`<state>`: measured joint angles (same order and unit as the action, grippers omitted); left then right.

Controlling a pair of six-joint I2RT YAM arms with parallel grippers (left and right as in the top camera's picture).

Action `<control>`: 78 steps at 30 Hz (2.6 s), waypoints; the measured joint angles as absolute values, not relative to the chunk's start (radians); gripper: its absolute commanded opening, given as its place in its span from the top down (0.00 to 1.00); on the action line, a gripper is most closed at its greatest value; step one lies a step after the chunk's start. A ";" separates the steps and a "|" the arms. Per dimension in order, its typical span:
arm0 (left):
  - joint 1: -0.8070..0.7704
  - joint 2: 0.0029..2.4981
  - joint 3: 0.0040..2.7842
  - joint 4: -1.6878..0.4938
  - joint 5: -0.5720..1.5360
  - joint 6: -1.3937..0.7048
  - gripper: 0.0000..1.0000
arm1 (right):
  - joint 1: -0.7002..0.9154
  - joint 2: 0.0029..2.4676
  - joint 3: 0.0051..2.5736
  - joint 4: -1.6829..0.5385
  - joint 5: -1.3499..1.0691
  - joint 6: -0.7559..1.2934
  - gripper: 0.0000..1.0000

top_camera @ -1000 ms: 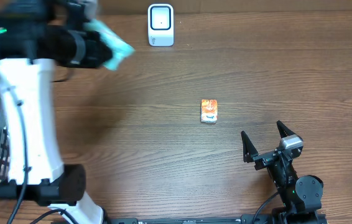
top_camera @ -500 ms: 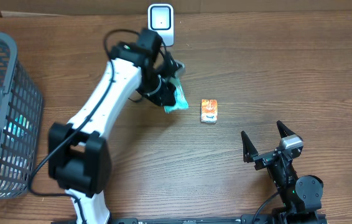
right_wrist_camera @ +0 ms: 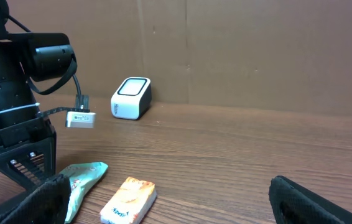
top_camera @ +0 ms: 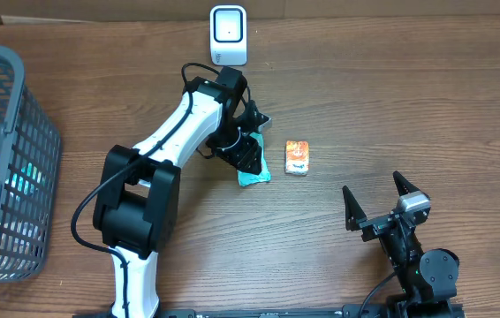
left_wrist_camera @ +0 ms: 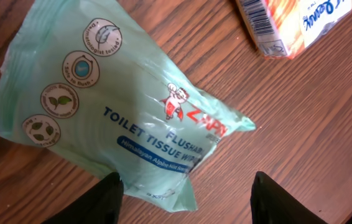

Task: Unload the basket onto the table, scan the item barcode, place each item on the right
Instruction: 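Place the green tissue pack left of the orange pack with the left gripper, then reach the left gripper into the basket and grasp the small Kleenex tissue pack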

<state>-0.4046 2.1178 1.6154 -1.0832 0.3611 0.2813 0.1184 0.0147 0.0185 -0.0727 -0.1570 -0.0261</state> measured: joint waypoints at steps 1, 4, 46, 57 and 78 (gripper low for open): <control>-0.405 2.118 1.624 -1.098 0.356 0.270 0.47 | 0.118 0.015 0.019 -0.073 -0.157 -0.027 0.00; -0.403 2.117 1.697 -1.178 0.331 0.225 0.52 | 0.118 0.015 0.019 -0.072 -0.157 -0.026 0.00; 0.877 1.749 1.681 -1.155 0.019 -0.163 0.55 | 0.118 0.015 0.019 -0.073 -0.157 -0.027 0.00; 0.877 1.907 1.422 -0.865 0.040 -0.089 0.38 | 0.119 0.015 0.019 -0.073 -0.157 -0.027 0.00; 0.877 2.001 1.474 -0.920 0.205 -0.015 0.96 | 0.118 0.015 0.019 -0.073 -0.157 -0.026 0.00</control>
